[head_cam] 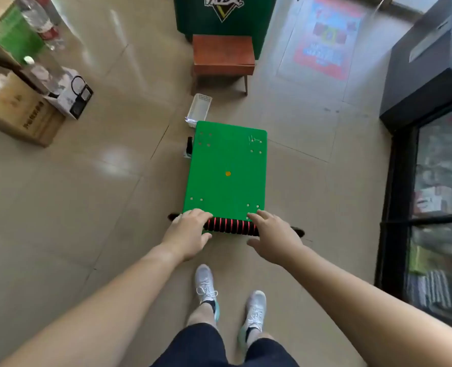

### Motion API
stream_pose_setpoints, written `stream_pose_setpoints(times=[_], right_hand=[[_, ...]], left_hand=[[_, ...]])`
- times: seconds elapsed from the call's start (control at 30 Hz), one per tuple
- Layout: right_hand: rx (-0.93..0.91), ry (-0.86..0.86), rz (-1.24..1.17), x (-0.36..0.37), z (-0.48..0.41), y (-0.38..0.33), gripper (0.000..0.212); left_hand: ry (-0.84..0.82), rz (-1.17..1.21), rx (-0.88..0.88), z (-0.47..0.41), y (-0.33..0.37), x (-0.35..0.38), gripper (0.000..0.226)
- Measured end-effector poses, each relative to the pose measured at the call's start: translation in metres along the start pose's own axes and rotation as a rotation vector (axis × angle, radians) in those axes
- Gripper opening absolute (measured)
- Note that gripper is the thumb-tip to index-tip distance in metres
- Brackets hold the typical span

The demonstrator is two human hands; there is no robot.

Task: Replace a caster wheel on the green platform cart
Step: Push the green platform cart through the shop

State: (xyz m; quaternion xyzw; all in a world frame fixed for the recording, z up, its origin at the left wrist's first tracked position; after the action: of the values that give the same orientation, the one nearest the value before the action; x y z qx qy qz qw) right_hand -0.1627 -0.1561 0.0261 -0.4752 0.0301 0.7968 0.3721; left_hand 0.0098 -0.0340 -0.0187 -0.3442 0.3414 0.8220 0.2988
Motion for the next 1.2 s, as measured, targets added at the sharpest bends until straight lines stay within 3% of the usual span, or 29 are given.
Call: stream_pose_setpoints(times=[0.23,0.43,0.53,0.93,1.2], right_hand=[[0.048,-0.106,-0.026,0.026,-0.03,0.0,0.074],[0.071,-0.135,-0.008,0.035,-0.046,0.011,0.024],[0.054,-0.153,-0.023,0.04,-0.045,0.017,0.013],[-0.005,-0.028,-0.075,0.048,-0.031,0.044,0.025],[0.054,0.09,-0.173,0.031,0.018,0.117,0.034]], left_hand=[[-0.021,0.041,0.01,-0.02,-0.027,0.01,0.053],[-0.085,0.061,-0.015,-0.032,-0.047,0.017,0.04],[-0.128,0.082,-0.008,-0.034,-0.059,0.021,0.039],[-0.156,0.156,-0.032,-0.04,-0.059,0.032,0.031],[-0.064,0.202,0.066,-0.041,0.026,0.044,0.037]])
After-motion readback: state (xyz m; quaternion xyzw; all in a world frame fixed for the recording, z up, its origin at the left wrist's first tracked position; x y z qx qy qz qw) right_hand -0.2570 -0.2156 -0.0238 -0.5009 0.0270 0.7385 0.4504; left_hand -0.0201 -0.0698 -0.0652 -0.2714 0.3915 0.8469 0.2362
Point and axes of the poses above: each hand's wrist, its own z-axis away from the middle knuckle, its own x-axis out of the palm, y = z × x, the point moved 4 cm from there along -z, towards the middle knuckle, and after that the axes turned 9 degrees about -x, right-handed, at the moved point
